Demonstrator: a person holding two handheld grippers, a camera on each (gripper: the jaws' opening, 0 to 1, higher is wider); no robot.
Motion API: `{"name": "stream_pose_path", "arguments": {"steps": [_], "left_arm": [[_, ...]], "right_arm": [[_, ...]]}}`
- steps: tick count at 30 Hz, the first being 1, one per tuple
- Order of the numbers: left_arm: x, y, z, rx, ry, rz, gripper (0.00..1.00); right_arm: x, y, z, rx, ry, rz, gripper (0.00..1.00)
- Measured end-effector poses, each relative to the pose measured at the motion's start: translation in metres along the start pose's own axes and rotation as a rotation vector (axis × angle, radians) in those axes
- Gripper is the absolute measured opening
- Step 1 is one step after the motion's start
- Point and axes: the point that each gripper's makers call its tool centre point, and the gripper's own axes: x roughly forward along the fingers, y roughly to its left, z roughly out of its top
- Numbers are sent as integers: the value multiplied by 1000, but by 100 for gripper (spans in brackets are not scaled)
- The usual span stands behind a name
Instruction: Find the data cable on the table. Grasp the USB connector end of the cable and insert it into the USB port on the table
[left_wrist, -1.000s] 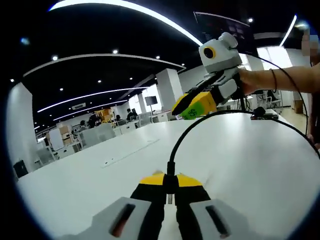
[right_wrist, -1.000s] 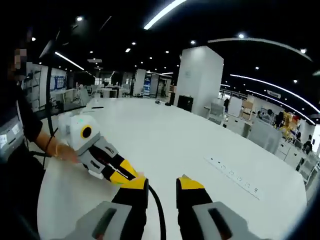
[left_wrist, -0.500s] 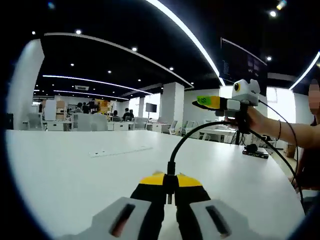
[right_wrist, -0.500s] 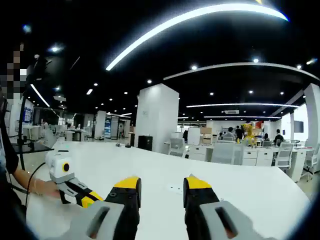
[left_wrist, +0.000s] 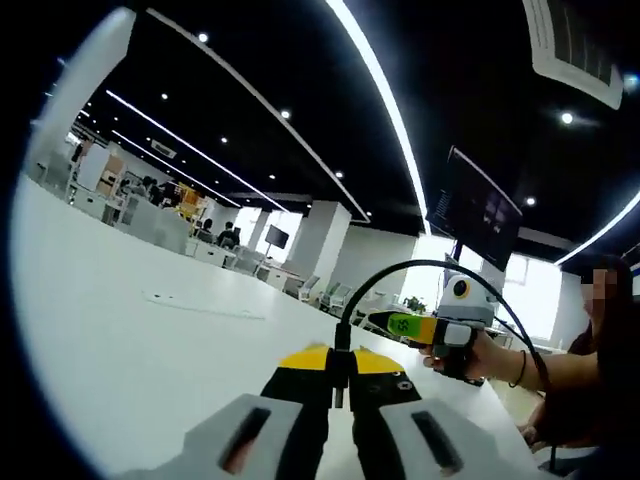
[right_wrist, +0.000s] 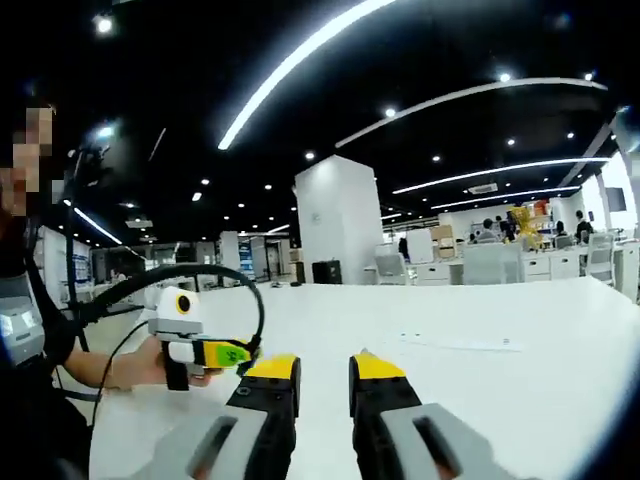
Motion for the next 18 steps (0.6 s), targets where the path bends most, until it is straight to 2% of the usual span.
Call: {"name": "stream_pose_path", "arguments": {"steps": [3, 9, 16, 18], "left_arm": [[1, -3, -1, -14, -1, -14, 7], [4, -9, 0, -17, -5, -50, 7], [7, -19, -5, 11, 15, -84, 7], [6, -20, -4, 11, 10, -89, 7]], "right_arm": [[13, 22, -1, 93, -22, 75, 21], [29, 36, 6, 222, -79, 132, 19], [37, 45, 4, 236, -68, 144, 15], [37, 42, 5, 238, -73, 130, 10]]}}
